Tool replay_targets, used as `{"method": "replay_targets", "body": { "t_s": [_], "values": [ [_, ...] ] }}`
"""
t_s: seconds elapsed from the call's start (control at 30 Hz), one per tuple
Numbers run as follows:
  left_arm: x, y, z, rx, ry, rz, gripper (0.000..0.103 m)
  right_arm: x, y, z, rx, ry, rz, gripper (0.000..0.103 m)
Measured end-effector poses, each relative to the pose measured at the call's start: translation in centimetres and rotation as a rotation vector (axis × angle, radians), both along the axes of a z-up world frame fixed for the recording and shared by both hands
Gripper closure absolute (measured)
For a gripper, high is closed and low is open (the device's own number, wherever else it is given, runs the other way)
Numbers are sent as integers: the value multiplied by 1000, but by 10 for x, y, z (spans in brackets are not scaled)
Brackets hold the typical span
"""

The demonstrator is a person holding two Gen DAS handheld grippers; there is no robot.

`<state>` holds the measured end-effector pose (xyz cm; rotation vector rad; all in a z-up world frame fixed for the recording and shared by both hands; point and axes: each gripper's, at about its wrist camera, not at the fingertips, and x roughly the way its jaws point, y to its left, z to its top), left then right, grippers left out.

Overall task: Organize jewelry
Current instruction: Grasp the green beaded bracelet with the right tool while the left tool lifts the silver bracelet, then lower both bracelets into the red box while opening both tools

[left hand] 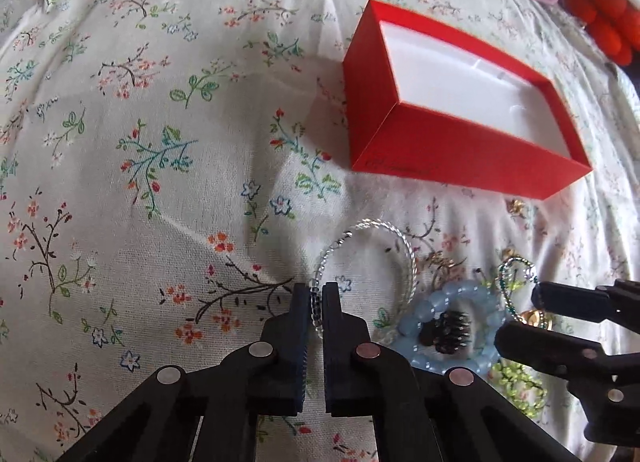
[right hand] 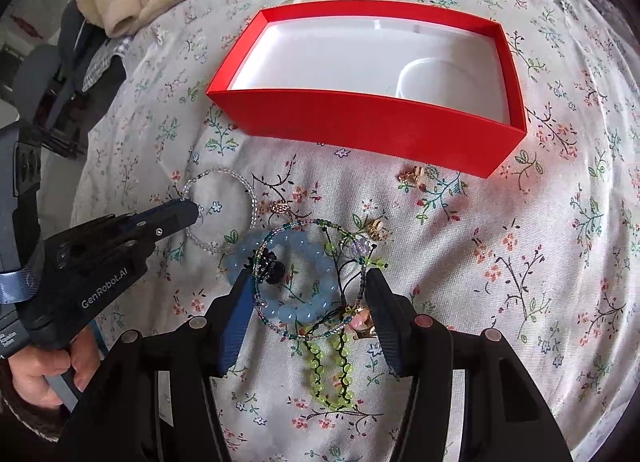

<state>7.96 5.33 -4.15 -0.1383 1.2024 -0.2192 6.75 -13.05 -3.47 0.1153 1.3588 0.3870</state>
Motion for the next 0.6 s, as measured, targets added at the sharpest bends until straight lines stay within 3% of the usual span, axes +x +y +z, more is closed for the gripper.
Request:
{"method": "replay_targets", "body": {
  "t_s": [0.33, 0.6],
  "values": [
    [-7, -8, 52, -57, -123, -29, 103, 2, -11, 25, 32, -59, -39, 44],
    [10, -20, 84, -128, -207, -14, 103, 18, -26, 47, 55, -122, -106, 44]
  ]
}}
